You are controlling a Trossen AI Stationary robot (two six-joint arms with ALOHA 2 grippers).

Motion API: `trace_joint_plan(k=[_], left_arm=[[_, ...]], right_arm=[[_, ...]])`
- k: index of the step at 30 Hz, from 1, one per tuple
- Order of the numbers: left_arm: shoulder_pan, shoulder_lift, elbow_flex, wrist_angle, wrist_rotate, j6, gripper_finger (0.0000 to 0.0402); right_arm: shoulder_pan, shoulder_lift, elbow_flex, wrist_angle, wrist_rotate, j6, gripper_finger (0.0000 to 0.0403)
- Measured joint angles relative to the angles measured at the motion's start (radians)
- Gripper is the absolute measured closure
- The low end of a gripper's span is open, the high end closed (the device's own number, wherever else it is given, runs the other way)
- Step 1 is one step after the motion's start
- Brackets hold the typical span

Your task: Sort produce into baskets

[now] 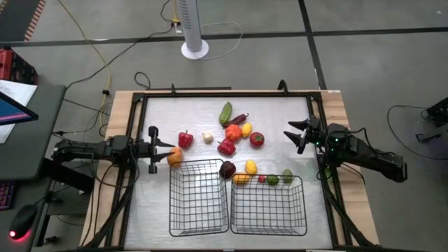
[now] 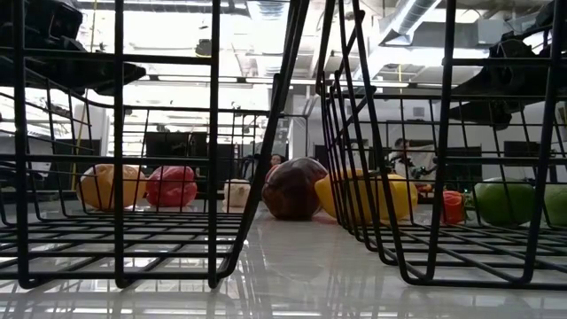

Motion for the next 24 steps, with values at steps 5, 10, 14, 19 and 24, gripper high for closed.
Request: trace_joint_plan(k=[5, 10, 14, 19, 24], left_arm=[[-0.001, -0.001, 0.000, 0.148, 0.049, -0.066, 0.0301], [-0.001, -0.001, 0.000, 0.236, 0.055, -0.244, 0.0301], [-0.001, -0.001, 0.000, 0.234, 0.035, -0.346, 0.0301], [-0.001, -0.001, 0.000, 0.231, 0.004, -0.410, 0.0301], [0.000, -0.001, 0.000, 0.231, -0.078, -0.480, 0.0301]], right_arm=[[0.000, 0.000, 0.000, 0.000, 0.000, 0.000, 0.0101], [0.000, 0.000, 0.000, 0.000, 0.000, 0.000, 0.0101], [0.000, 0.000, 0.000, 0.000, 0.000, 0.000, 0.0101], [0.000, 0.000, 0.000, 0.000, 0.000, 0.000, 0.0101], [0.000, 0.000, 0.000, 0.001, 0.000, 0.000, 0.0101]])
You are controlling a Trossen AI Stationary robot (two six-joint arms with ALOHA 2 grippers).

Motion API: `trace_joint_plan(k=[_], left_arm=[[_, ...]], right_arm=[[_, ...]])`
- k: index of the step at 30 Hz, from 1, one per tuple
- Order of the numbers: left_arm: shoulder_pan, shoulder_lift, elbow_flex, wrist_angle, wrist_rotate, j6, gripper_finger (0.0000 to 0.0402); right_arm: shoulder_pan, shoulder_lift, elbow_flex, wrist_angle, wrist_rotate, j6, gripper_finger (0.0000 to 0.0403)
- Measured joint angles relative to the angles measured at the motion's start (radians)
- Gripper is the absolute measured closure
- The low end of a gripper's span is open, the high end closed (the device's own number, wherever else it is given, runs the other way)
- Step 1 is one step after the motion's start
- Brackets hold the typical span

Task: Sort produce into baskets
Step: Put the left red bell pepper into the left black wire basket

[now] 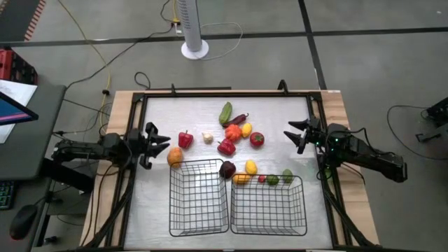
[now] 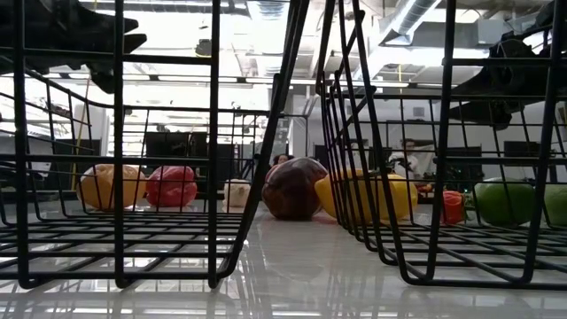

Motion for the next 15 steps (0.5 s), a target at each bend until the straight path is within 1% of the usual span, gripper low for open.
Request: trace_joint_plan(k=[5, 7, 9, 11, 15], left_arm=[[0.000, 0.000, 0.000, 0.001, -0.103, -0.065, 0.0301], [0.000, 0.000, 0.000, 0.001, -0.129, -0.069, 0.0301], [0.003, 0.004, 0.000, 0.001, -0.177, -0.068, 0.0302], [0.022, 0.018, 0.008, -0.010, -0.219, -0.074, 0.0305], [0.084, 0.098, 0.048, -0.011, -0.227, -0.074, 0.0320]], right_arm=[[0.000, 0.000, 0.000, 0.000, 0.000, 0.004, 0.0101], [0.000, 0.000, 0.000, 0.000, 0.000, 0.036, 0.0101], [0.000, 0.000, 0.000, 0.011, 0.000, 0.070, 0.0101], [-0.001, 0.000, 0.000, 0.053, 0.000, 0.090, 0.0101], [-0.001, 0.000, 0.000, 0.130, 0.000, 0.129, 0.0101]])
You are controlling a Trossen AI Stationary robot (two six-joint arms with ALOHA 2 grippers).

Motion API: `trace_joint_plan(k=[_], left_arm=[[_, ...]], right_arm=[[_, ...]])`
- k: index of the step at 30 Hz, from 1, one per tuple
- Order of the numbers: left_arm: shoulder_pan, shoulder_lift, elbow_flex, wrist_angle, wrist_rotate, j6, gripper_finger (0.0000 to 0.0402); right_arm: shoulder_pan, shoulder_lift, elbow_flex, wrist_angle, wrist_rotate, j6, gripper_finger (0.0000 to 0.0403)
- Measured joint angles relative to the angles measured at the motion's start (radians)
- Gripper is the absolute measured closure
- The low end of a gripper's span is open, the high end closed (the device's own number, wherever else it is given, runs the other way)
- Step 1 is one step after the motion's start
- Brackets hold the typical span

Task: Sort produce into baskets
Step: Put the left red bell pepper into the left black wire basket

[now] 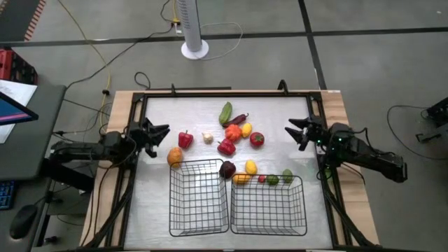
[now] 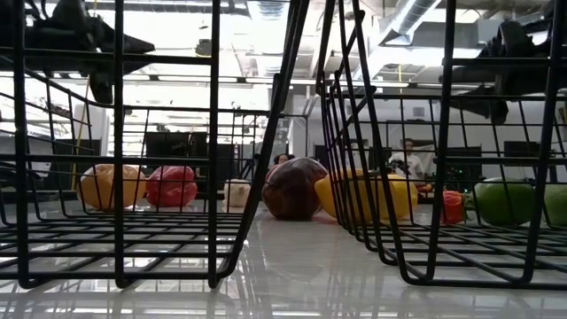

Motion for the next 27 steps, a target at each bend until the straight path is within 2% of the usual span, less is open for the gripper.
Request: trace_joint_plan(k=[7, 13, 16, 19, 23, 27], left_arm=[[0.107, 0.227, 0.071, 0.001, 0.056, -0.035, 0.0341], [0.170, 0.431, 0.159, 0.004, 0.110, -0.046, 0.0331], [0.190, 0.532, 0.211, -0.025, 0.153, -0.053, 0.0307], [0.211, 0.628, 0.286, -0.178, 0.178, -0.080, 0.0273], [0.226, 0.757, 0.379, -0.380, 0.166, -0.101, 0.0220], [0.226, 0.850, 0.452, -0.457, 0.156, -0.135, 0.0171]], right_arm=[[-0.008, 0.000, 0.000, 0.021, -0.002, 0.123, 0.0101], [-0.003, 0.015, 0.000, 0.017, -0.025, 0.159, 0.0101], [-0.003, 0.037, 0.000, 0.016, -0.070, 0.143, 0.0101], [-0.001, 0.085, 0.000, 0.027, -0.092, 0.136, 0.0101], [0.022, 0.193, 0.000, 0.119, -0.125, 0.091, 0.0101], [0.063, 0.320, 0.019, 0.198, -0.134, 0.020, 0.0101]])
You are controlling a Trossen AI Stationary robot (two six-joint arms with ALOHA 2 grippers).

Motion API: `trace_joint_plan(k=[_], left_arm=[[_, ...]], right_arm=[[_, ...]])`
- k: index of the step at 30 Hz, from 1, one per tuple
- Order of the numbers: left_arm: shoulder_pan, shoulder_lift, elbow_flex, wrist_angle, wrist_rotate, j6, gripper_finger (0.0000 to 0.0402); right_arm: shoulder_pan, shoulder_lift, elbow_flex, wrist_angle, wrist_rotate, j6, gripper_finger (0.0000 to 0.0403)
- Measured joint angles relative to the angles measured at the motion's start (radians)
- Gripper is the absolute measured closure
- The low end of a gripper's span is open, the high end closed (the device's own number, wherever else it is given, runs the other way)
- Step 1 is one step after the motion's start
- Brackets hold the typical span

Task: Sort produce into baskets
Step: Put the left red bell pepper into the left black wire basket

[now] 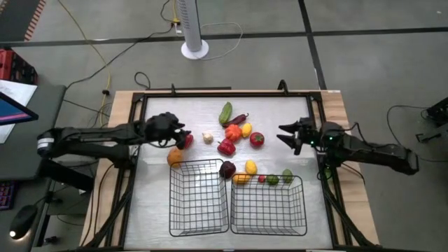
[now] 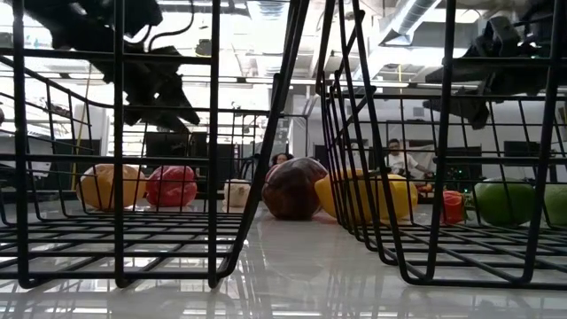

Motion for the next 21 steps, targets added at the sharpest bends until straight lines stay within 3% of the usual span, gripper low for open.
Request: trace_joint_plan(k=[9, 14, 21], left_arm=[[0.000, 0.159, 0.046, -0.050, 0.029, -0.100, 0.0110], [0.000, 0.217, 0.046, -0.047, 0.013, -0.142, 0.0106], [-0.023, 0.218, 0.093, -0.164, -0.054, -0.149, 0.0106]], right_arm=[[0.100, 0.212, 0.111, 0.013, 0.038, -0.143, 0.0101], [0.151, 0.267, 0.111, 0.024, 0.120, -0.178, 0.0100], [0.175, 0.273, 0.111, 0.021, 0.130, -0.178, 0.0100]])
